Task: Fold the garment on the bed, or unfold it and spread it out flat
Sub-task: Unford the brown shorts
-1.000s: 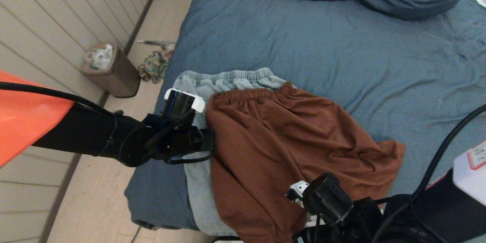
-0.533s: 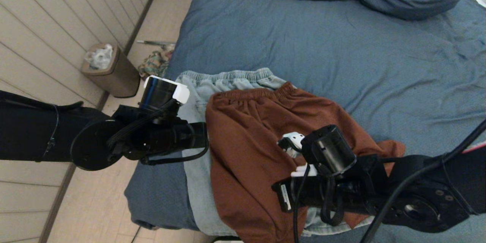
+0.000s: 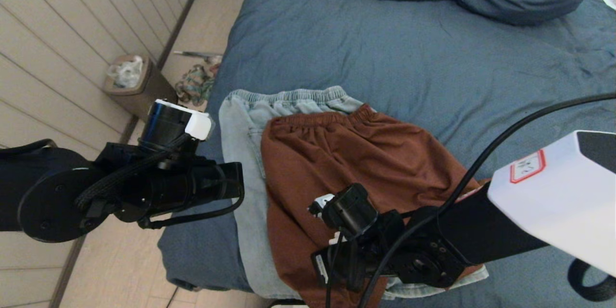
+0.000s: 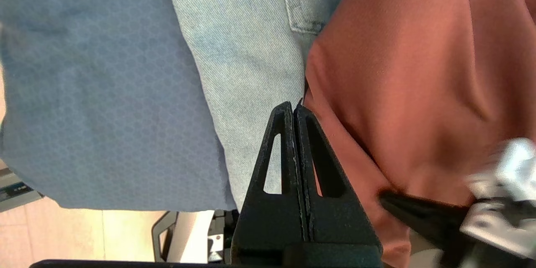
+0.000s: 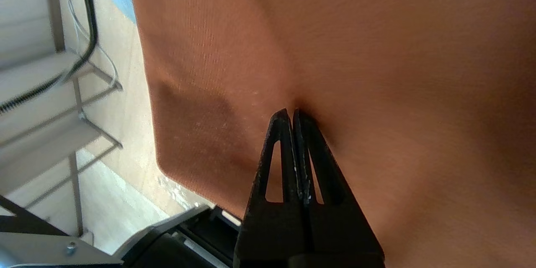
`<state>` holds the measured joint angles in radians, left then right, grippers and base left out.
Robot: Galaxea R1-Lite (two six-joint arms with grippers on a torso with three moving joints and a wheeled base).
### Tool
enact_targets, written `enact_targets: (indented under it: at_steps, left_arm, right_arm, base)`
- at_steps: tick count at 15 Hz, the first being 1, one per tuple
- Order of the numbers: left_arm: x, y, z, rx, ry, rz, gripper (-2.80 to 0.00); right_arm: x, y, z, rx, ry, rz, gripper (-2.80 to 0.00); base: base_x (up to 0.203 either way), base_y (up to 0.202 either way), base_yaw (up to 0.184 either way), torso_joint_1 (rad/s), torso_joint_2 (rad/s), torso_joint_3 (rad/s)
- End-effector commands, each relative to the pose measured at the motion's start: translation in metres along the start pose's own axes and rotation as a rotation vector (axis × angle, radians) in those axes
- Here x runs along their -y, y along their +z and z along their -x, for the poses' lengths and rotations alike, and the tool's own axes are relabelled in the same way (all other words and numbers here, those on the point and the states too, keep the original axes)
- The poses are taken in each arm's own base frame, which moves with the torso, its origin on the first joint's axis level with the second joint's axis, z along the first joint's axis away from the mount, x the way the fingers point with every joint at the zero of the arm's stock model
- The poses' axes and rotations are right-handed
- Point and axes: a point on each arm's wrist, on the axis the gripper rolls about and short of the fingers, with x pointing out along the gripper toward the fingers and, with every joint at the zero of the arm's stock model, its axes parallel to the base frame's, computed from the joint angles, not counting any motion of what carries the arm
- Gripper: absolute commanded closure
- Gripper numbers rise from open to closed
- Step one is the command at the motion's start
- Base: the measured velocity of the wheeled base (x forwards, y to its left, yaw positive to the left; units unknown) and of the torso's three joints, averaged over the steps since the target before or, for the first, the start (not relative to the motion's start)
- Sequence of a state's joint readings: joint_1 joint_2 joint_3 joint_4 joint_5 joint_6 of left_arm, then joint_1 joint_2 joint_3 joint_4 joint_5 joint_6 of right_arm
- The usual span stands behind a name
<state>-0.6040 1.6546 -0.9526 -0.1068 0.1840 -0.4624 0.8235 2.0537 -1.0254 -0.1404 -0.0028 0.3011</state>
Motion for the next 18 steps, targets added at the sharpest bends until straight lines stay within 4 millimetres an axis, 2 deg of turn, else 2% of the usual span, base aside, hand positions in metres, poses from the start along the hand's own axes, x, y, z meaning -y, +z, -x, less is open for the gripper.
enact_targets:
  at_steps: [1, 7, 11, 15, 18]
  left_arm:
    - [-0.001, 0.003, 0.009, 0.023, -0.008, 0.009, 0.0]
    - [-0.006, 0.008, 0.026, 0.042, -0.004, 0.018, 0.0]
    - [-0.007, 0.01, 0.032, 0.047, -0.003, 0.019, 0.0]
    - [-0.008, 0.011, 0.04, 0.061, -0.01, 0.02, 0.0]
    - [-0.012, 0.009, 0.055, 0.057, -0.006, 0.019, 0.0]
  right_arm:
    - [-0.006, -0.007, -0.018, -0.043, 0.001, 0.016, 0.0]
    - [-0.049, -0.02, -0.041, -0.079, 0.063, 0.107, 0.0]
    - [-0.066, -0.033, -0.043, -0.105, 0.087, 0.149, 0.0]
    - [-0.074, -0.033, -0.027, -0.085, 0.109, 0.167, 0.0]
    - [-0.075, -0.017, 0.019, 0.015, 0.148, 0.158, 0.0]
  base:
    - [0.0, 0.0, 0.0, 0.0, 0.0, 0.0]
    - [0.0, 0.0, 0.0, 0.0, 0.0, 0.0]
    - [0.0, 0.0, 0.0, 0.0, 0.0, 0.0]
    - [0.0, 0.0, 0.0, 0.0, 0.0, 0.0]
    - [0.0, 0.0, 0.0, 0.0, 0.0, 0.0]
